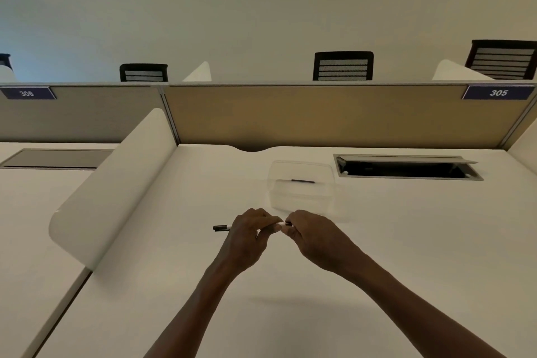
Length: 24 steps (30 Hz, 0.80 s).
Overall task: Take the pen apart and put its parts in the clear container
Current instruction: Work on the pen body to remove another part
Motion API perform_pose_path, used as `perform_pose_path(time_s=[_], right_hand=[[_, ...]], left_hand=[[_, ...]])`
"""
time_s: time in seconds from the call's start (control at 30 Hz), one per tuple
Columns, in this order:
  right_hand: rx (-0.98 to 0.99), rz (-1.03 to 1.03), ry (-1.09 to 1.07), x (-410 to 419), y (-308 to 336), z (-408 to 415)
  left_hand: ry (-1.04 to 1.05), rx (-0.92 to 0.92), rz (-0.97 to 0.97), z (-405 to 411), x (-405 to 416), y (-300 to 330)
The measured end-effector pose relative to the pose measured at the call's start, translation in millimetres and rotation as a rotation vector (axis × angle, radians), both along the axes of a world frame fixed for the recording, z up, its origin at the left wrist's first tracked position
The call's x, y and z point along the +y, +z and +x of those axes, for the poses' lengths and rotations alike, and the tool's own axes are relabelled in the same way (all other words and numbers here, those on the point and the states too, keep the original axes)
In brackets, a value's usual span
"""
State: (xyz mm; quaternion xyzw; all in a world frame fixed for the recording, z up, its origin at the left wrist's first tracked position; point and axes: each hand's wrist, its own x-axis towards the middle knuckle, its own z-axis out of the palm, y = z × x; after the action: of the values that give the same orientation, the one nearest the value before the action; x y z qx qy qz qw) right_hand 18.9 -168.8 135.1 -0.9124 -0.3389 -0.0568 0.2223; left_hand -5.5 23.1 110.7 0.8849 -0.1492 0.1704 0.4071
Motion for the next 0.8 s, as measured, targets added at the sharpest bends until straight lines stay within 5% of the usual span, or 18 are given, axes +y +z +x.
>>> perform_pose_path(time_s=[0.2, 0.33, 0.53, 0.7, 0.8], right_hand=[[-0.323, -0.059, 0.057, -5, 8, 5], [-0.224, 0.030, 0.020, 0, 7, 7], [0.176, 0.202, -0.088, 17, 3, 11], [0.037, 0.183, -0.135, 19, 4, 13], [-0.089, 0.208, -0.188, 19, 2, 13]], left_hand=[[-0.047, 0.041, -0.025, 7, 0, 5], [-0.024, 0.025, -0.055, 7, -1, 5], [0.035, -0.047, -0.005, 7, 1, 0], [0.258, -0.127, -0.124, 2, -10, 3], [0.485, -0.088, -0.380, -3, -22, 8]])
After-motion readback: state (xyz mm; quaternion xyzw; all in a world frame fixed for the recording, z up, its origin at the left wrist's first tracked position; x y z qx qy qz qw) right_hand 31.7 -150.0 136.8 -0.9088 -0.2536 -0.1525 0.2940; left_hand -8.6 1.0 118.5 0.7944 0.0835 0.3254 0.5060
